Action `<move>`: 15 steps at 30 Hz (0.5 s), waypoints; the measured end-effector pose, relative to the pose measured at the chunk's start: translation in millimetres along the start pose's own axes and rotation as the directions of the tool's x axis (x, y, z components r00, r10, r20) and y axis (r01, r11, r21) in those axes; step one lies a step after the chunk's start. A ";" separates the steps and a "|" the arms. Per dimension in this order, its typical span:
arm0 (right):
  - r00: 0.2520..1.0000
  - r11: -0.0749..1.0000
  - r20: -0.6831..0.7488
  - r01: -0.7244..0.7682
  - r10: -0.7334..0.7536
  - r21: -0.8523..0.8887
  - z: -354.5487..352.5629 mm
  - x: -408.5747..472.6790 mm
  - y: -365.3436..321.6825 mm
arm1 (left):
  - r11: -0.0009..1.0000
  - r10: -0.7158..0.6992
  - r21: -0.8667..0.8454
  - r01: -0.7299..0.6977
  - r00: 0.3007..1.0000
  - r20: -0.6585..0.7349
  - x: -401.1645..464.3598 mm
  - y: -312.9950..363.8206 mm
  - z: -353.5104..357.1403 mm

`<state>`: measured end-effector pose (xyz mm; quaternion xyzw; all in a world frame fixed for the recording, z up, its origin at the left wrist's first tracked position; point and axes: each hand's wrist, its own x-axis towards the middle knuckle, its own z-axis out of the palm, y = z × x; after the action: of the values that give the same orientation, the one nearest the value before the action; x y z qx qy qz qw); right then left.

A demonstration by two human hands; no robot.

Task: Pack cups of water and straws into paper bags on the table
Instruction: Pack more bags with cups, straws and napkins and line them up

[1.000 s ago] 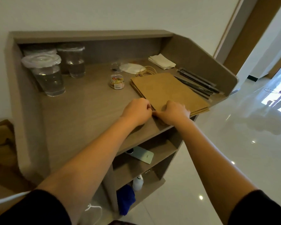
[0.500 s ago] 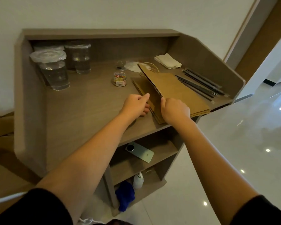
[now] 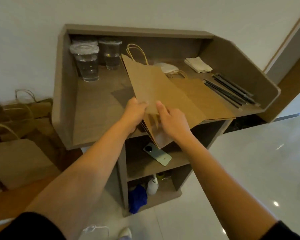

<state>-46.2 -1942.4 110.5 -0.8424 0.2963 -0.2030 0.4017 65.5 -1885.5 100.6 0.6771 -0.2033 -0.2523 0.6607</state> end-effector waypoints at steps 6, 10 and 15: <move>0.974 0.859 0.103 -0.226 0.201 0.460 26.4 3.0 -36.8 | 0.969 0.226 0.069 -0.237 0.965 0.132 -69.2 -35.9 -46.3; 0.982 0.885 0.091 -0.190 0.167 0.426 52.6 -17.1 -71.8 | 0.829 0.353 0.418 -0.371 0.928 0.122 -99.0 -56.4 -90.9; 0.962 0.911 0.214 -0.236 0.170 0.338 90.8 -54.0 -102.2 | 0.646 0.420 0.629 -0.433 0.889 0.181 -150.3 -90.1 -161.6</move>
<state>0.8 -1804.8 132.3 -0.7336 0.3027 -0.1339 0.5936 40.2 -1662.0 21.6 0.7946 -0.4377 -0.0088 0.4206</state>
